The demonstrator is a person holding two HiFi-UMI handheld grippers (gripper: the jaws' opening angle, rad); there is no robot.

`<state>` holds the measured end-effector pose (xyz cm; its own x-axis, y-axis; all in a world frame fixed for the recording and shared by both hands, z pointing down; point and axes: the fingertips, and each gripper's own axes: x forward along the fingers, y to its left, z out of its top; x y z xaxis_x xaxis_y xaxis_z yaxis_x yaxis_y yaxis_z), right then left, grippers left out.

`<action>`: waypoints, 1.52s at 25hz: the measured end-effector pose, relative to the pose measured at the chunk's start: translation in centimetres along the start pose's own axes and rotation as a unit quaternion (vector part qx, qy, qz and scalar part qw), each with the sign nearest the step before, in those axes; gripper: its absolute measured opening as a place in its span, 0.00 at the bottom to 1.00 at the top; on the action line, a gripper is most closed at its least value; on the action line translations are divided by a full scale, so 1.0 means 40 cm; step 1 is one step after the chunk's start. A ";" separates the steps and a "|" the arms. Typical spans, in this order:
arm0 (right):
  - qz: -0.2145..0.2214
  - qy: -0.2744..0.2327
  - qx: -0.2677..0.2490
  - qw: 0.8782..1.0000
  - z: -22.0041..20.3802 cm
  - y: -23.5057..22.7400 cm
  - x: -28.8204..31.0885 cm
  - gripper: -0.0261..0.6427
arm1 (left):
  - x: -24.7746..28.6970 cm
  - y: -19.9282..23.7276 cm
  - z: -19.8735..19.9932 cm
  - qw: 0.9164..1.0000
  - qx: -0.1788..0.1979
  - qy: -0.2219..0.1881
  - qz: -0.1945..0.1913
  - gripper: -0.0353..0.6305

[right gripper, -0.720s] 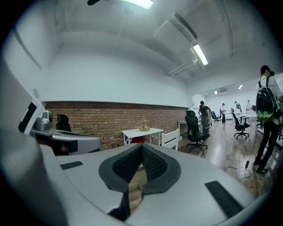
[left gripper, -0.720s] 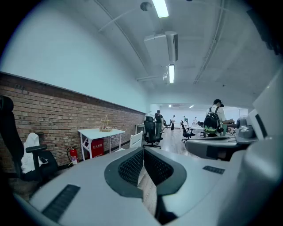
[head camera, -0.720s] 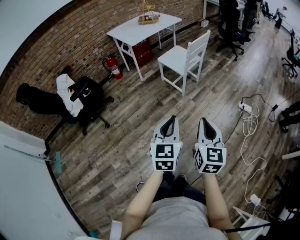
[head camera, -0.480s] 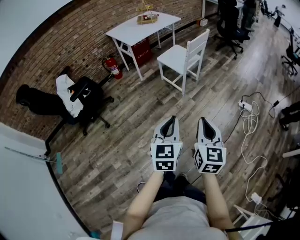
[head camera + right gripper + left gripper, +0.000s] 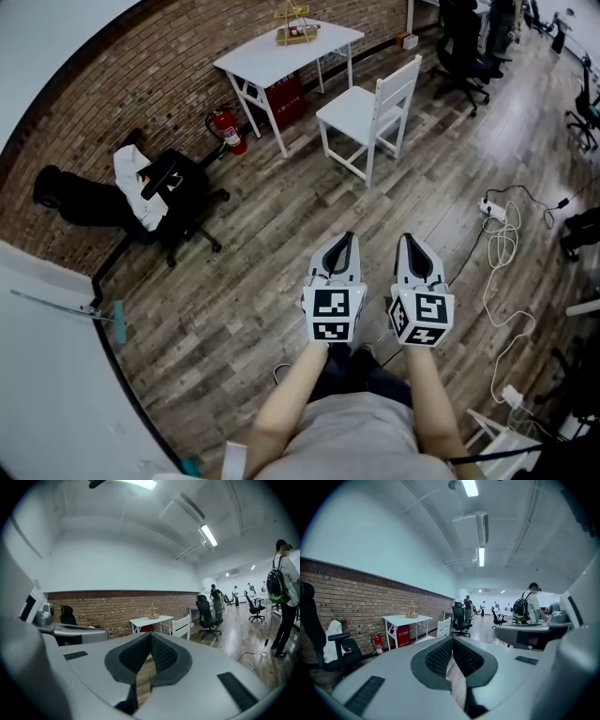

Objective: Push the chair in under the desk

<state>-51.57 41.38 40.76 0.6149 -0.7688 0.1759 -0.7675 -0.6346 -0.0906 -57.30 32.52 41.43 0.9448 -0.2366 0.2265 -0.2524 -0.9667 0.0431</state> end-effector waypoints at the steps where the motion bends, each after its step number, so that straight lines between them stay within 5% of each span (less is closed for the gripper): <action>1: 0.000 0.000 0.001 1.000 0.001 -0.003 0.001 0.06 | 0.001 -0.001 0.001 1.000 0.001 0.000 0.001 0.08; 21: 0.018 0.015 0.004 1.000 -0.017 -0.182 0.029 0.06 | 0.116 -0.131 0.010 1.000 0.004 0.002 0.013 0.08; 38: 0.004 0.022 0.011 1.000 0.014 -0.268 0.328 0.06 | 0.403 0.000 0.036 1.000 -0.003 0.013 0.007 0.08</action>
<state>-35.16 38.06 43.48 0.5995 -0.7701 0.2183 -0.7682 -0.6301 -0.1133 -41.78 28.56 43.69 0.9357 -0.2468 0.2523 -0.2663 -0.9628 0.0460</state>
